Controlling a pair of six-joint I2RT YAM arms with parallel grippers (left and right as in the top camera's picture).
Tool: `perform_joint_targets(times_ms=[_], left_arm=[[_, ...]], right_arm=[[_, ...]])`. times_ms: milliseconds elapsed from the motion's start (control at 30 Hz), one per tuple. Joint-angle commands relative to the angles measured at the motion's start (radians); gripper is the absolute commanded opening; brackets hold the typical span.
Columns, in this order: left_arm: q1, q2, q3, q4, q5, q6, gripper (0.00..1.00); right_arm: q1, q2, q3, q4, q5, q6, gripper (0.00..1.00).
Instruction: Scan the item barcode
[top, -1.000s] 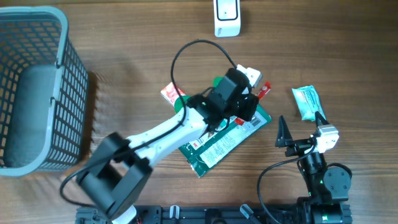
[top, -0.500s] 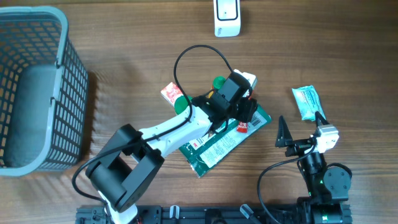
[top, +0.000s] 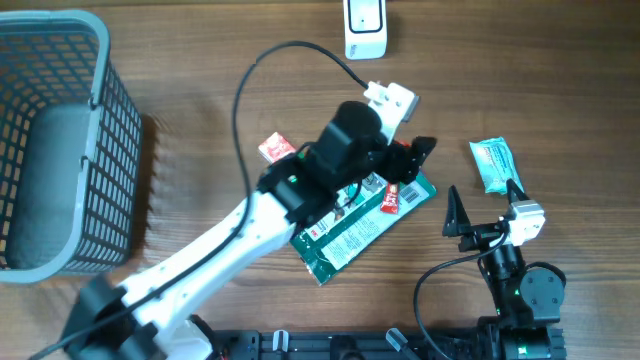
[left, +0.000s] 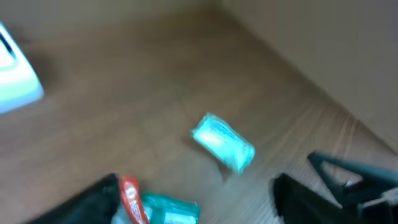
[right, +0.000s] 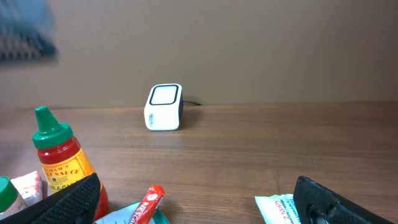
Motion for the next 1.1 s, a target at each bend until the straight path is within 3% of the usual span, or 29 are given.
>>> perform_joint_targets(times_ms=[0, 100, 333, 600, 867, 1067], left_arm=[[-0.001, -0.119, 0.013, 0.068, -0.196, 0.230, 1.00], [0.023, -0.191, 0.017, 0.149, -0.320, 0.414, 1.00], [0.201, -0.288, 0.057, 0.173, -0.410, 0.628, 1.00], [0.430, -0.336, 0.102, 0.117, -0.423, 0.641, 1.00], [0.475, -0.374, 0.102, -0.132, -0.423, 0.742, 1.00], [0.476, -0.476, 0.101, -0.286, -0.213, 0.736, 1.00]], right_arm=[[0.004, -0.003, -0.001, 0.005, 0.018, -0.005, 1.00], [0.004, -0.003, -0.001, 0.005, 0.018, -0.006, 1.00], [0.004, -0.003, -0.001, 0.006, 0.018, -0.006, 1.00], [0.004, -0.003, -0.001, 0.005, 0.018, -0.006, 1.00], [0.004, -0.003, -0.001, 0.005, 0.018, -0.006, 1.00], [0.004, -0.003, -0.001, 0.005, 0.018, -0.006, 1.00]])
